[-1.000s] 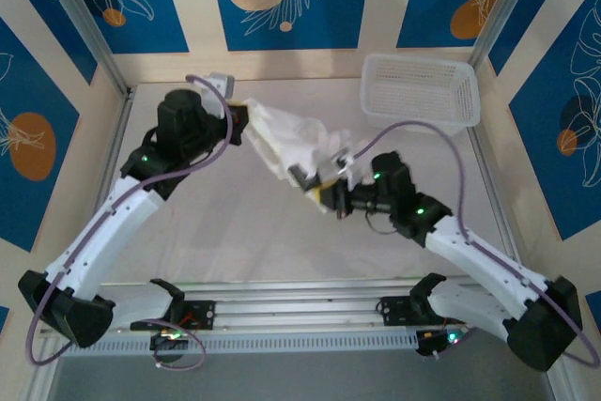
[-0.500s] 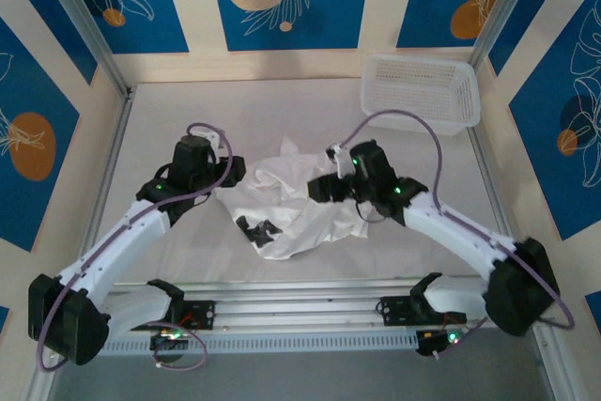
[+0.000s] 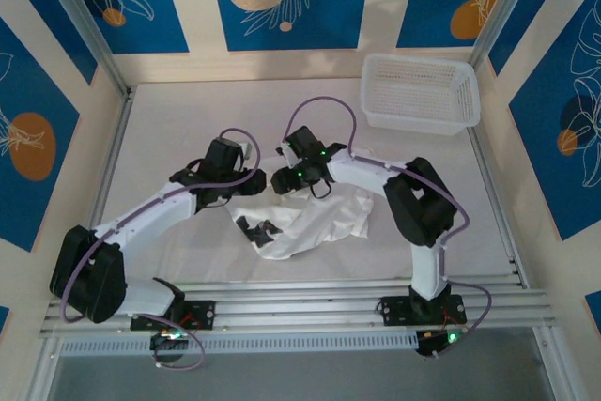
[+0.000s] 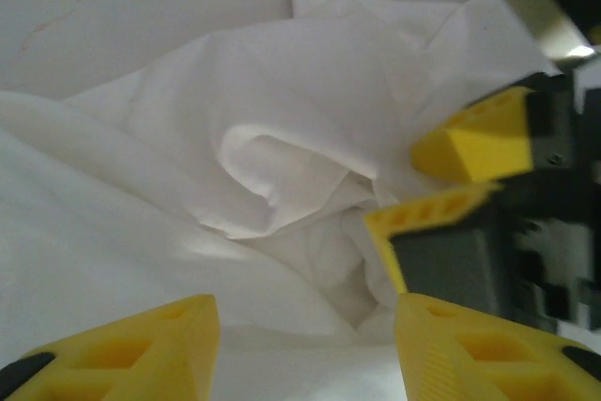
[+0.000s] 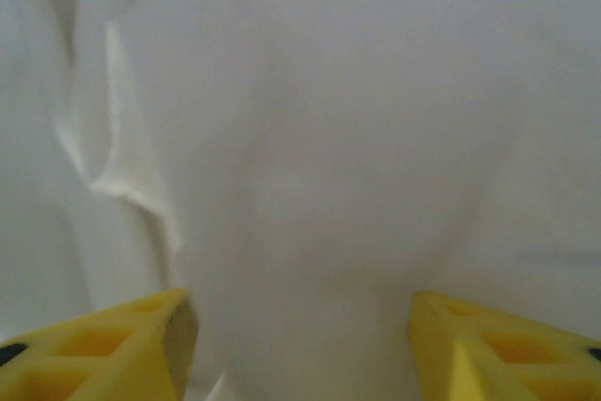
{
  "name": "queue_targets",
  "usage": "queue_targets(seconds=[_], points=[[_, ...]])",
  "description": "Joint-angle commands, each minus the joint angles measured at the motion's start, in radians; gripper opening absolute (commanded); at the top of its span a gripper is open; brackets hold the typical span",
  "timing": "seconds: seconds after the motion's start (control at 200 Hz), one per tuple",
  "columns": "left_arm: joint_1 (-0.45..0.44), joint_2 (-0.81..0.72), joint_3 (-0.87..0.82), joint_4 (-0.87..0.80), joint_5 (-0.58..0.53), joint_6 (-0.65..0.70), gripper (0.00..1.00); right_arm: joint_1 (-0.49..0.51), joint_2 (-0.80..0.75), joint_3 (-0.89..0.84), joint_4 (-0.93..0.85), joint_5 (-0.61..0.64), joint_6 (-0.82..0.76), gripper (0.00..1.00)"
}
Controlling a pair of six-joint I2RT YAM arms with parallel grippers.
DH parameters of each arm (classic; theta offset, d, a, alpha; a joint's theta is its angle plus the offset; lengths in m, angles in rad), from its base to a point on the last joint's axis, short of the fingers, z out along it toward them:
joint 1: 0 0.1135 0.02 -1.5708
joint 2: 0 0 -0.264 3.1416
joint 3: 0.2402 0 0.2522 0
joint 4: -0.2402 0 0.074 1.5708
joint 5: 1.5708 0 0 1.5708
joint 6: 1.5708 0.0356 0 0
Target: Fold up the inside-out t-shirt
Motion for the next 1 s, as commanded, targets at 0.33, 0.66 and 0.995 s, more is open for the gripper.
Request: queue_targets(seconds=[0.33, 0.66, 0.995], points=[[0.017, 0.173, -0.095, 0.24, 0.073, 0.046, 0.5, -0.122, -0.355, -0.2, 0.21, -0.442, 0.08, 0.0], [-0.03, -0.049, -0.079, 0.286, 0.196, 0.459, 0.61, -0.173, -0.428, -0.299, 0.237, -0.611, 0.077, 0.0], [-0.038, 0.155, 0.047, 0.293, 0.214, 0.71, 0.99, -0.169, -0.455, -0.272, 0.189, -0.635, 0.059, 0.0]])
